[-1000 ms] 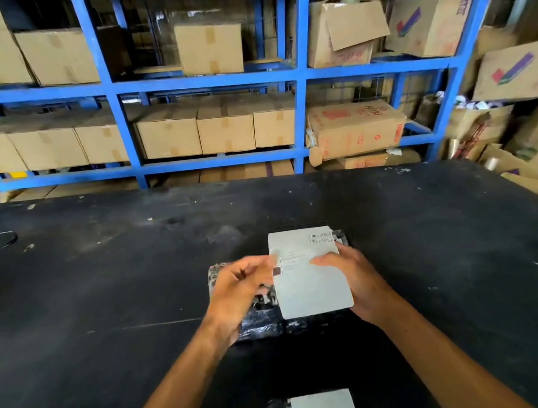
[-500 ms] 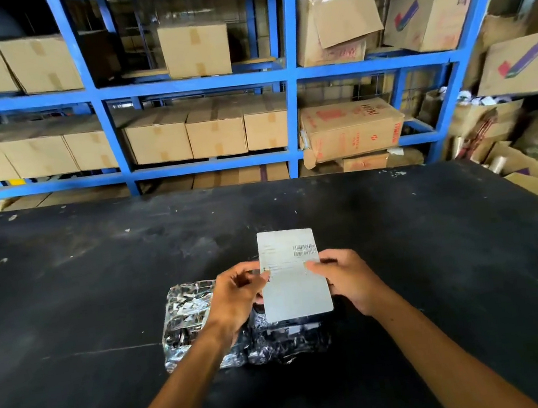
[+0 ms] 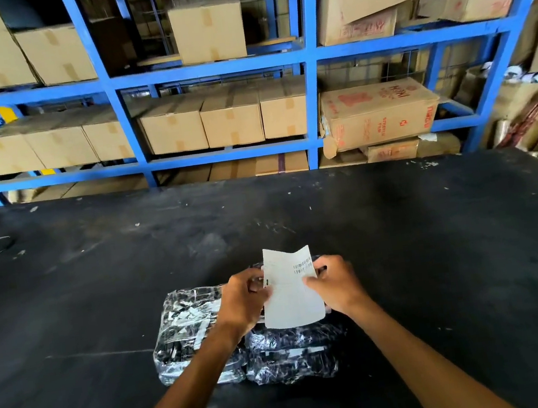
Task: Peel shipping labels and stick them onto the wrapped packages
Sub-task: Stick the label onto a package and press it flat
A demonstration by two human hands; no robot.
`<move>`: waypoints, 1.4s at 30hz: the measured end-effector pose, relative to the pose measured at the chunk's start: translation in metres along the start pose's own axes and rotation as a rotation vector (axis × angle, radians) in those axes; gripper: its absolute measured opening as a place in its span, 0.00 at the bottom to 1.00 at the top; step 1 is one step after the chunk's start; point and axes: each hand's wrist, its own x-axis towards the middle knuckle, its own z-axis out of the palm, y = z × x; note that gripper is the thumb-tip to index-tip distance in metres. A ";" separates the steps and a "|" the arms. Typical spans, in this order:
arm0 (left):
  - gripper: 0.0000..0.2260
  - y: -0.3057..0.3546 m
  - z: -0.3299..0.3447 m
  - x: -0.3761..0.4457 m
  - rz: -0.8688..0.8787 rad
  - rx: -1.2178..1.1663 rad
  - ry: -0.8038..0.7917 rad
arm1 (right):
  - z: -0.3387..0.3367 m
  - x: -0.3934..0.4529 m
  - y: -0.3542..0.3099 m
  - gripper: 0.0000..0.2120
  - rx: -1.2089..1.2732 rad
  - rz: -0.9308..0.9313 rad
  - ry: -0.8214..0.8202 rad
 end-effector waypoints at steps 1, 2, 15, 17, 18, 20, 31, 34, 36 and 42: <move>0.12 0.000 0.001 0.000 0.003 0.019 0.006 | 0.001 0.002 0.001 0.04 -0.010 -0.008 0.010; 0.13 0.001 0.002 0.000 0.010 0.039 0.013 | 0.001 0.003 0.002 0.05 -0.026 -0.009 0.018; 0.24 -0.010 0.004 0.005 0.186 0.647 0.037 | -0.023 0.001 0.020 0.39 -0.505 -0.241 -0.177; 0.31 -0.023 0.002 0.006 0.309 0.835 -0.018 | -0.022 -0.001 0.027 0.43 -0.549 -0.281 -0.305; 0.33 -0.030 0.001 0.005 0.368 0.883 -0.079 | -0.021 -0.001 0.033 0.44 -0.576 -0.293 -0.347; 0.36 -0.042 0.000 0.004 0.387 0.870 -0.206 | -0.017 0.000 0.044 0.45 -0.595 -0.285 -0.394; 0.27 -0.053 0.001 0.020 0.165 0.574 -0.243 | -0.009 0.024 0.052 0.32 -0.361 -0.158 -0.271; 0.26 -0.054 0.002 0.018 0.153 0.507 -0.242 | -0.006 0.029 0.048 0.31 -0.264 -0.082 -0.228; 0.27 -0.057 0.001 0.019 0.137 0.442 -0.271 | -0.006 0.033 0.044 0.31 -0.258 -0.032 -0.227; 0.28 -0.043 0.004 0.013 0.100 0.291 -0.199 | 0.000 0.015 0.037 0.38 -0.130 0.028 -0.136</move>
